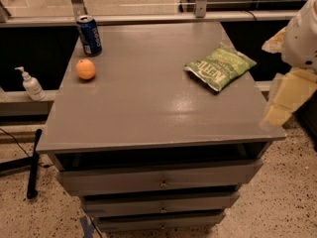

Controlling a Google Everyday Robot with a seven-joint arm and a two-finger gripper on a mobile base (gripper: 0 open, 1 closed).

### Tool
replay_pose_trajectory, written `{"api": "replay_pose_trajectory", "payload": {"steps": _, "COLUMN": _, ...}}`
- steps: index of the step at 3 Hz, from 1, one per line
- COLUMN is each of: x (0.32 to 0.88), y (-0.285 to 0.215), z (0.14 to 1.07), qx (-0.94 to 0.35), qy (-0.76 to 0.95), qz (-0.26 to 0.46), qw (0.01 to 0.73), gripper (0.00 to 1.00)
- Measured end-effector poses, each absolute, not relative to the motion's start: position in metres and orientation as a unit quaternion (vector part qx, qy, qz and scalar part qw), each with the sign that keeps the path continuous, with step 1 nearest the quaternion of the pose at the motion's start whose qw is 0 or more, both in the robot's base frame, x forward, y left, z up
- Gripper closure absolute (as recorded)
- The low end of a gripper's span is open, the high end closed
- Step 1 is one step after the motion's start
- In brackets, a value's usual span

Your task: Pick orange

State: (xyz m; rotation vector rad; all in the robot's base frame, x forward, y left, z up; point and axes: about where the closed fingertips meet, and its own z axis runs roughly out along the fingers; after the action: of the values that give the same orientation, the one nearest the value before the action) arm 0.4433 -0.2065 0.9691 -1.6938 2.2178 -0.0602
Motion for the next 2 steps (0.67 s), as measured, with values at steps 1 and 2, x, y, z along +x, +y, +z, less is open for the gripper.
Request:
{"api": "replay_pose_trajectory", "payload": {"steps": 1, "x": 0.483, "y": -0.146, "z": 0.934, "qx": -0.589, "qy": 0.774, "qz": 0.048, "qw": 0.229, "gripper": 0.00}}
{"api": "replay_pose_trajectory", "payload": {"steps": 2, "x": 0.537, "y": -0.073, "z": 0.914, "qx": -0.580, "qy": 0.750, "qz": 0.117, "qw": 0.295, "gripper": 0.00}}
